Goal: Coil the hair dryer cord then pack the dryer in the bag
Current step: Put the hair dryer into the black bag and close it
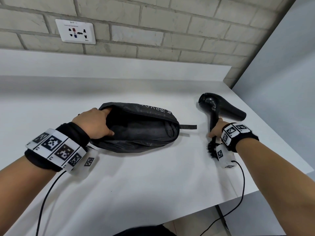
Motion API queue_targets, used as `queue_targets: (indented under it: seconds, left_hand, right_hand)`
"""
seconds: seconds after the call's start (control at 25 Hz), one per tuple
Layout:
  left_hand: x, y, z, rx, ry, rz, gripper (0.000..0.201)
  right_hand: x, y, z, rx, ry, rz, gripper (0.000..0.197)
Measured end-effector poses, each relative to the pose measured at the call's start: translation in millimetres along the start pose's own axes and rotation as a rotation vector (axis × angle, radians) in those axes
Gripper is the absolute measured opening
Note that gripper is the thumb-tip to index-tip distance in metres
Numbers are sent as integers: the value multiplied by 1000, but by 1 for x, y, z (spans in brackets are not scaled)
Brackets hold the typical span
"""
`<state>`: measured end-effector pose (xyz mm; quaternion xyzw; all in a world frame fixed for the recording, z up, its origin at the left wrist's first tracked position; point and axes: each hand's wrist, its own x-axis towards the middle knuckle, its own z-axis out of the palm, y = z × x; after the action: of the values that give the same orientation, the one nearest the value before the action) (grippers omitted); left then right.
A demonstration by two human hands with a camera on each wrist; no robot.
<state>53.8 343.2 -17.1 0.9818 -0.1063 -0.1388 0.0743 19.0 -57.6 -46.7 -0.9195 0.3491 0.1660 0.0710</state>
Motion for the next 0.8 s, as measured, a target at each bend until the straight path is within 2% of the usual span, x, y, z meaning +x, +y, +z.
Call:
queue_targets:
  seconds: [0.12, 0.32, 0.4, 0.48, 0.6, 0.68, 0.8]
  left_hand:
    - [0, -1, -1, 0, 6, 5, 84]
    - [2, 1, 1, -3, 15, 15, 83]
    - [3, 3, 3, -1, 14, 24, 83]
    - [3, 6, 5, 9, 13, 32, 83]
    - [2, 8, 6, 20, 15, 31, 83]
    - [2, 8, 7, 21, 15, 29, 83]
    - [4, 8, 9, 25, 10, 30, 84]
  right_hand:
    - [-27, -5, -11, -101, 45, -57, 65]
    - [-61, 0, -4, -138, -79, -53, 64]
    - [-67, 1, 7, -197, -58, -61, 65]
    - [-66, 2, 13, -297, -2, -53, 58]
    - [-69, 5, 11, -443, -48, -55, 48]
    - [-66, 13, 10, -417, -77, -36, 54]
    - [-55, 25, 10, -198, -4, 46, 77]
